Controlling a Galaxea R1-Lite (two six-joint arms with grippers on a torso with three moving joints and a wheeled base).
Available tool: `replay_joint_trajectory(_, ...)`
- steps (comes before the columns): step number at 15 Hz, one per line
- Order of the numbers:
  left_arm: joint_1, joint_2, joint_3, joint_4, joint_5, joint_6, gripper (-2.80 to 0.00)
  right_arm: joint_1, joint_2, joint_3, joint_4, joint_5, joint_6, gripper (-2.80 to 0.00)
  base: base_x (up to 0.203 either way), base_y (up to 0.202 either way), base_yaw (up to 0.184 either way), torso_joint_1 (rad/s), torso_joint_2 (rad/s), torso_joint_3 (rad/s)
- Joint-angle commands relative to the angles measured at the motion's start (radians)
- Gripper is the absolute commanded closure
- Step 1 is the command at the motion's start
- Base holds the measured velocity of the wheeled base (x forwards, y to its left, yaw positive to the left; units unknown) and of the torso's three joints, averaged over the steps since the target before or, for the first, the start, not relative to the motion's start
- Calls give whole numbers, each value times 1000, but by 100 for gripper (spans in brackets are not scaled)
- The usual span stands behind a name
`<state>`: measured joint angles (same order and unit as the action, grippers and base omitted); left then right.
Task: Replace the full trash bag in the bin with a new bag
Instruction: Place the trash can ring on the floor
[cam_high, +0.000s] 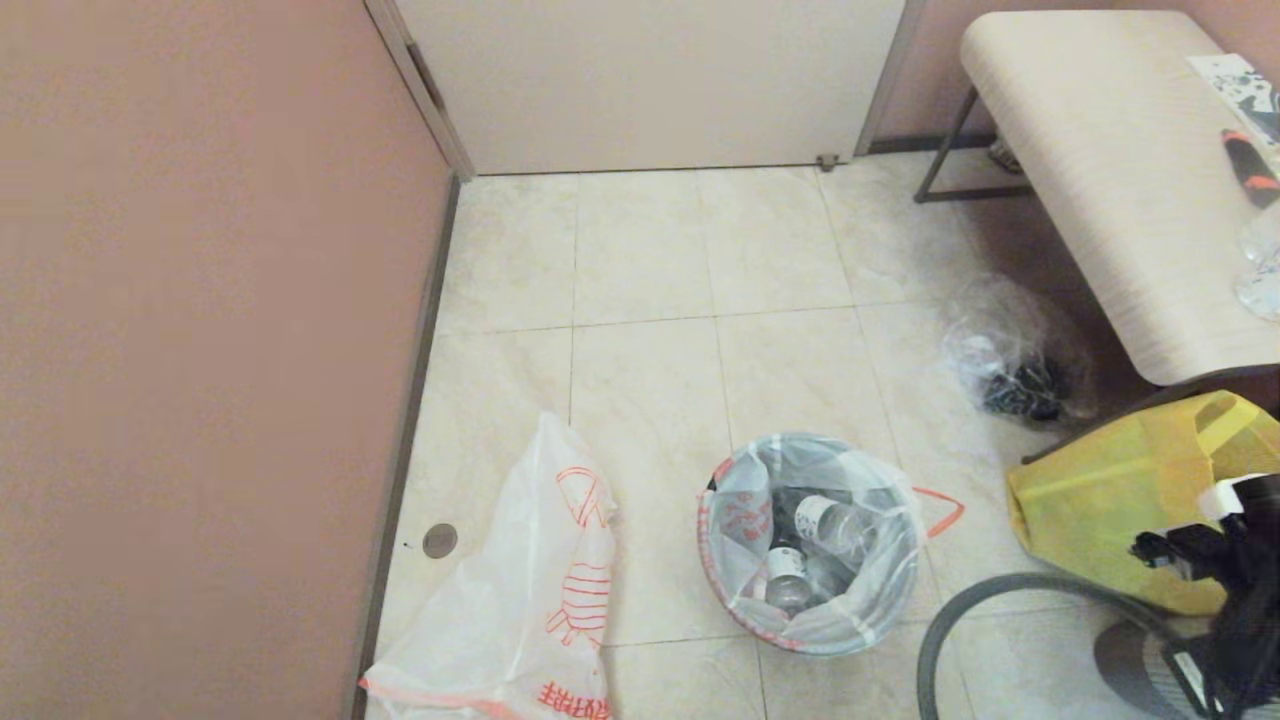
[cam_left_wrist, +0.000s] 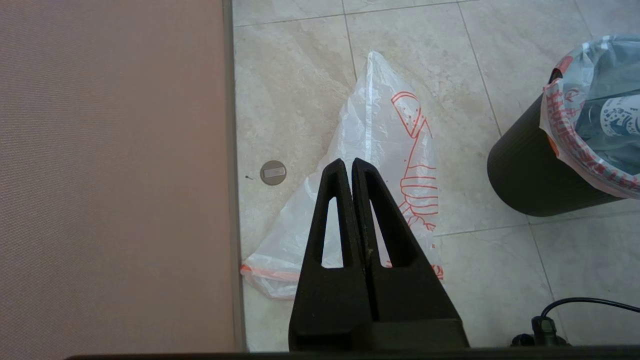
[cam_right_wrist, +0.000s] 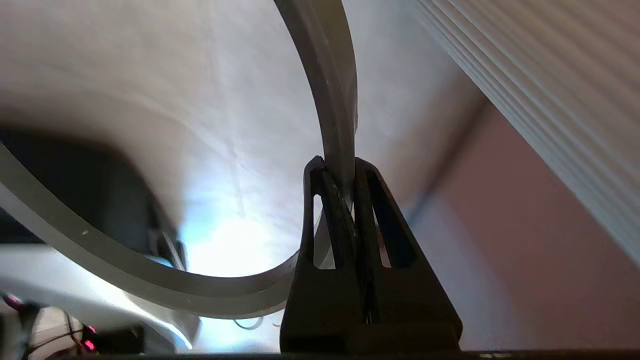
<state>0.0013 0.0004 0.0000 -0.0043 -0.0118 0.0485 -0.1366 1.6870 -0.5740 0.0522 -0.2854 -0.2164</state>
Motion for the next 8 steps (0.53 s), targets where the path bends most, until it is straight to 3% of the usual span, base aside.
replay_joint_trajectory(1,0,0,5,0,1,1,0,-4,273,-28,-138,20,-14,0,0,0,0,0,0,0)
replay_joint_trajectory(4,0,0,5,0,1,1,0,-5,524,-175,-260,42,-42,0,0,0,0,0,0,0)
replay_joint_trajectory(7,0,0,5,0,1,1,0,2,658,-344,-286,49,-65,0,0,0,0,0,0,0)
replay_joint_trajectory(8,0,0,5,0,-1,1,0,4,674,-362,-265,49,-68,-280,0,0,0,0,0,0)
